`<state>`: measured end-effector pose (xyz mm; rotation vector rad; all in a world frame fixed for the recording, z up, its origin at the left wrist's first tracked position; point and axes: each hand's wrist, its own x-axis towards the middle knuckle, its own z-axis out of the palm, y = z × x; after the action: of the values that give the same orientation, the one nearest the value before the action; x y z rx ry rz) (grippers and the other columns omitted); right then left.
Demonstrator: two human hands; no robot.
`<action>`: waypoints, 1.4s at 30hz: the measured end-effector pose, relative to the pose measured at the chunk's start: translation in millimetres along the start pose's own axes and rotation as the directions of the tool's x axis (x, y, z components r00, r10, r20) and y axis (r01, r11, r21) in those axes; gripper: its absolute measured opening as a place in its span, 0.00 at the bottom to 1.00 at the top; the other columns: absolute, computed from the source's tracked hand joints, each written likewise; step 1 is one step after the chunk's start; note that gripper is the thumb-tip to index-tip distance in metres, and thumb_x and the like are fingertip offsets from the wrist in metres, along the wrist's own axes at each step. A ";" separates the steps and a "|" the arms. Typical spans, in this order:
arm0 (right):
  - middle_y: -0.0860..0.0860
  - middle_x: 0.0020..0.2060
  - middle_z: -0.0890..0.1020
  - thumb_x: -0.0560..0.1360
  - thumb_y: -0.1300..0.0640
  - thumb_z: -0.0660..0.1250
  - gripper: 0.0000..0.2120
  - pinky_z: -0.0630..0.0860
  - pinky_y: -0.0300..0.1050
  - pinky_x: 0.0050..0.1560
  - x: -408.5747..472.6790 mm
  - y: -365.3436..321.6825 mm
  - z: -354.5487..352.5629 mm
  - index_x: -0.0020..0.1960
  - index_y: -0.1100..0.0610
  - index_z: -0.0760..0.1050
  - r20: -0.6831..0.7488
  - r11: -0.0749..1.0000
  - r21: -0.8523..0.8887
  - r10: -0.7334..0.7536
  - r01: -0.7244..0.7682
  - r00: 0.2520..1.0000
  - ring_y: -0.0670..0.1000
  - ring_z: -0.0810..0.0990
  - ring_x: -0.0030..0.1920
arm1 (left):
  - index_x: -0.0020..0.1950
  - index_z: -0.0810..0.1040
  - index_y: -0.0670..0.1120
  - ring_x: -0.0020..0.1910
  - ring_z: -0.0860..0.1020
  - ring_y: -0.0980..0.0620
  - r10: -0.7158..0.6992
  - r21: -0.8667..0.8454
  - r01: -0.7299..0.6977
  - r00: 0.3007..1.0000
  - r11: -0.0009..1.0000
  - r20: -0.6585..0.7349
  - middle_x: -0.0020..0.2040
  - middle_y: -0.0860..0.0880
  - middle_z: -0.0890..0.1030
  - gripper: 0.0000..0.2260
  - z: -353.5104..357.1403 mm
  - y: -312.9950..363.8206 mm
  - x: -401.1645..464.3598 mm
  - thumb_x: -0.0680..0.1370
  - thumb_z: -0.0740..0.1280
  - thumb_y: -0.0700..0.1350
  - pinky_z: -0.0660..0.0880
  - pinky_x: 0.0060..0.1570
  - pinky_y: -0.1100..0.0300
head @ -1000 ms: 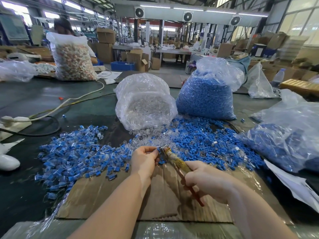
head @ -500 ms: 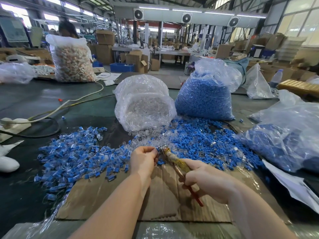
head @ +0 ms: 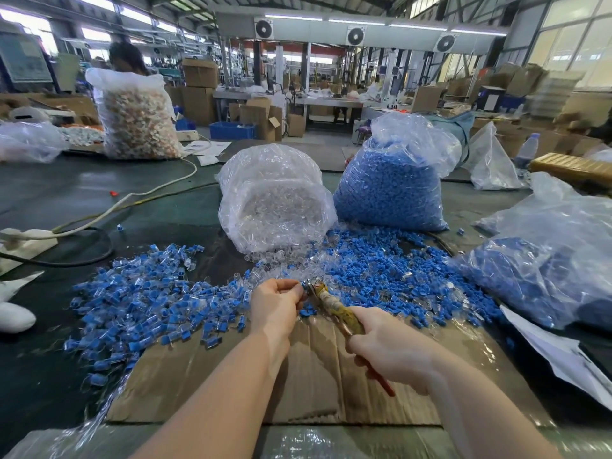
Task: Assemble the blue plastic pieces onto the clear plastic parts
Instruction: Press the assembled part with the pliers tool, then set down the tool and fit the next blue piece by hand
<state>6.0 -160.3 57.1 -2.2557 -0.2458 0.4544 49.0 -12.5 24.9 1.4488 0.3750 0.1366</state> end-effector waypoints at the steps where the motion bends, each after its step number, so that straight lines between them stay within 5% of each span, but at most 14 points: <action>1: 0.51 0.33 0.72 0.76 0.61 0.58 0.08 0.68 0.46 0.36 -0.1 -0.1 0.5 0.39 0.54 0.67 -0.015 1.000 -0.003 -0.015 0.015 1.000 0.51 0.70 0.35 | 0.44 0.76 0.45 0.36 0.76 0.56 -0.001 -0.001 0.001 1.000 1.000 -0.002 0.41 0.47 0.78 0.06 0.3 0.9 -0.6 0.77 0.64 0.35 0.72 0.33 0.67; 5: 0.45 0.28 0.74 0.75 0.56 0.66 0.01 0.66 0.40 0.31 -1.3 4.5 -1.1 0.44 0.52 0.76 -0.031 0.964 0.264 -0.018 0.026 0.999 0.48 0.70 0.31 | 0.47 0.76 0.45 0.39 0.77 0.55 0.002 0.021 -0.002 1.000 1.000 -0.006 0.43 0.47 0.79 0.05 -1.8 0.9 -1.3 0.77 0.63 0.36 0.75 0.39 0.64; 7: 0.43 0.26 0.77 0.74 0.59 0.68 0.06 0.67 0.34 0.28 -1.5 9.4 -0.5 0.49 0.50 0.77 -0.049 0.916 0.401 -0.001 0.021 0.999 0.44 0.72 0.28 | 0.46 0.76 0.46 0.43 0.78 0.52 0.062 0.118 -0.061 0.998 0.991 -0.007 0.44 0.46 0.79 0.05 -2.9 -0.6 -0.1 0.77 0.64 0.37 0.76 0.45 0.61; 13: 0.43 0.24 0.75 0.74 0.62 0.68 0.11 0.64 0.30 0.25 -1.1 29.5 -6.6 0.55 0.55 0.76 -0.187 0.899 0.436 0.041 0.045 0.981 0.41 0.68 0.24 | 0.47 0.77 0.47 0.40 0.76 0.55 0.184 0.298 -0.139 0.974 0.944 -0.129 0.42 0.50 0.78 0.04 -15.1 -2.4 12.6 0.77 0.64 0.39 0.68 0.34 0.64; 16: 0.47 0.33 0.78 0.73 0.56 0.70 0.14 0.72 0.38 0.34 4.7 44.9 -17.9 0.57 0.54 0.74 -0.408 0.991 0.130 0.034 0.021 0.912 0.44 0.73 0.31 | 0.46 0.78 0.49 0.34 0.75 0.56 0.382 0.573 -0.247 0.916 0.781 -0.125 0.38 0.51 0.79 0.05 -31.3 -4.9 19.7 0.78 0.64 0.41 0.65 0.30 0.64; 18: 0.54 0.51 0.78 0.73 0.47 0.68 0.23 0.73 0.51 0.54 10.6 60.1 -26.5 0.65 0.53 0.70 -0.538 0.964 -0.157 0.099 -0.215 0.837 0.52 0.75 0.50 | 0.50 0.81 0.48 0.38 0.74 0.52 0.493 0.722 -0.276 0.864 0.635 -0.103 0.42 0.48 0.80 0.07 -44.1 -7.9 25.9 0.78 0.64 0.41 0.66 0.34 0.63; 20: 0.57 0.61 0.73 0.73 0.42 0.65 0.28 0.66 0.56 0.64 13.2 71.7 -34.9 0.69 0.52 0.65 -0.625 0.866 -0.290 0.151 -0.407 0.766 0.57 0.68 0.63 | 0.52 0.82 0.48 0.44 0.71 0.50 0.538 0.822 -0.242 0.838 0.516 -0.091 0.47 0.45 0.79 0.08 -55.9 -11.3 31.7 0.78 0.64 0.41 0.68 0.40 0.58; 26: 0.58 0.62 0.69 0.75 0.38 0.58 0.30 0.67 0.55 0.61 14.2 95.8 -43.1 0.72 0.49 0.58 -0.678 0.668 -0.461 0.160 -0.584 0.718 0.59 0.67 0.63 | 0.60 0.78 0.55 0.55 0.66 0.49 0.497 0.934 -0.129 0.866 0.334 -0.058 0.55 0.51 0.73 0.12 -65.8 -17.6 31.0 0.78 0.63 0.45 0.64 0.55 0.54; 30: 0.57 0.63 0.68 0.76 0.35 0.53 0.32 0.67 0.52 0.61 14.3 102.9 -39.6 0.74 0.49 0.53 -0.685 0.631 -0.509 0.115 -0.586 0.719 0.57 0.68 0.63 | 0.60 0.77 0.54 0.56 0.64 0.52 0.559 0.903 -0.257 0.829 0.345 0.023 0.57 0.52 0.73 0.13 -46.6 -21.8 19.7 0.76 0.66 0.45 0.61 0.57 0.58; 35: 0.56 0.64 0.68 0.75 0.33 0.50 0.32 0.65 0.52 0.64 16.0 105.1 -38.3 0.74 0.47 0.53 -0.678 0.599 -0.553 0.080 -0.579 0.730 0.57 0.68 0.64 | 0.57 0.78 0.49 0.51 0.68 0.60 0.533 0.691 -0.590 0.775 0.418 0.339 0.49 0.56 0.74 0.10 -8.4 -32.0 0.0 0.77 0.64 0.42 0.61 0.53 0.71; 42: 0.54 0.69 0.64 0.75 0.36 0.55 0.29 0.56 0.59 0.69 18.5 93.1 -33.9 0.73 0.45 0.58 -0.691 0.586 -0.581 0.011 -0.565 0.723 0.56 0.60 0.69 | 0.60 0.76 0.51 0.50 0.67 0.59 0.482 0.711 -0.663 0.715 0.236 0.506 0.52 0.55 0.75 0.11 -4.1 -40.1 2.8 0.80 0.60 0.46 0.67 0.55 0.65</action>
<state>39.1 -238.8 3.4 -3.1752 0.4247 -0.3739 44.9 -12.9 -15.3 2.5940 -0.3937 0.4714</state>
